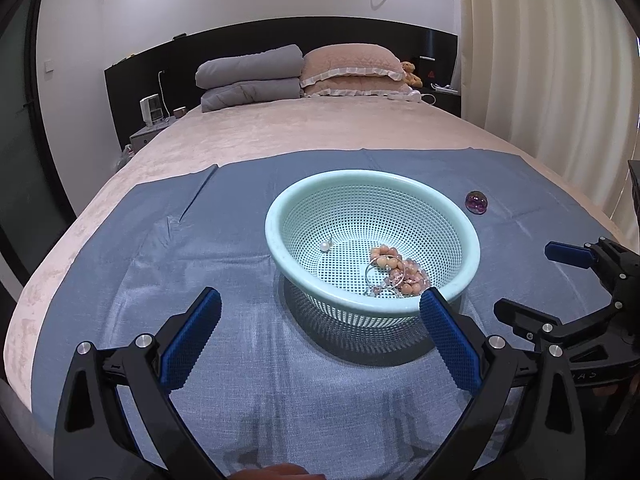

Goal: Organize jewelry

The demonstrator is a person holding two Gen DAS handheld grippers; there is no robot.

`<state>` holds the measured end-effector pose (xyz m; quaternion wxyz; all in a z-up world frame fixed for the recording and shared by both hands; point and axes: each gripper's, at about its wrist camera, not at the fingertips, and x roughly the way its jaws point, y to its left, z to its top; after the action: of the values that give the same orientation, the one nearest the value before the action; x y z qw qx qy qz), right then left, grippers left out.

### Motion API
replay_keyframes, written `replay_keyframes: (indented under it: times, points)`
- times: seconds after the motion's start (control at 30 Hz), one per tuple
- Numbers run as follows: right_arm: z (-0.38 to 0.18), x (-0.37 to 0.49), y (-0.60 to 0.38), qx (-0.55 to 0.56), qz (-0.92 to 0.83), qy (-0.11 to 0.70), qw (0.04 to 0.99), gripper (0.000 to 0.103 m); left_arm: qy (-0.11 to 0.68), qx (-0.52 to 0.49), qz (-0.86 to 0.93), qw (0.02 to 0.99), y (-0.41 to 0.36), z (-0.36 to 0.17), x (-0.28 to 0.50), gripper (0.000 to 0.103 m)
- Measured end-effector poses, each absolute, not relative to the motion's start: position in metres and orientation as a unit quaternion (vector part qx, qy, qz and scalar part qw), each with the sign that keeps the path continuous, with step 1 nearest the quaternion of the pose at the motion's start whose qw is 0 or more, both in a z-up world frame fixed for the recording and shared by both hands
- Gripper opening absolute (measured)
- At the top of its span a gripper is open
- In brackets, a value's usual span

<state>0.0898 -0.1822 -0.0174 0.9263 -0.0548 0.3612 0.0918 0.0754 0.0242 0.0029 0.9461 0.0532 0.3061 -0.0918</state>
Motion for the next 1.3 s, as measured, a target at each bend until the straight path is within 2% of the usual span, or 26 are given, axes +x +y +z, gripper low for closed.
replay_keyframes:
  times: [1.3]
  points:
    - [-0.0155,0.0859,-0.1815,-0.063,0.089,0.360,0.927,0.095,0.313,0.049,-0.082,0.945,0.0272,-0.0041,0.0826,0.097]
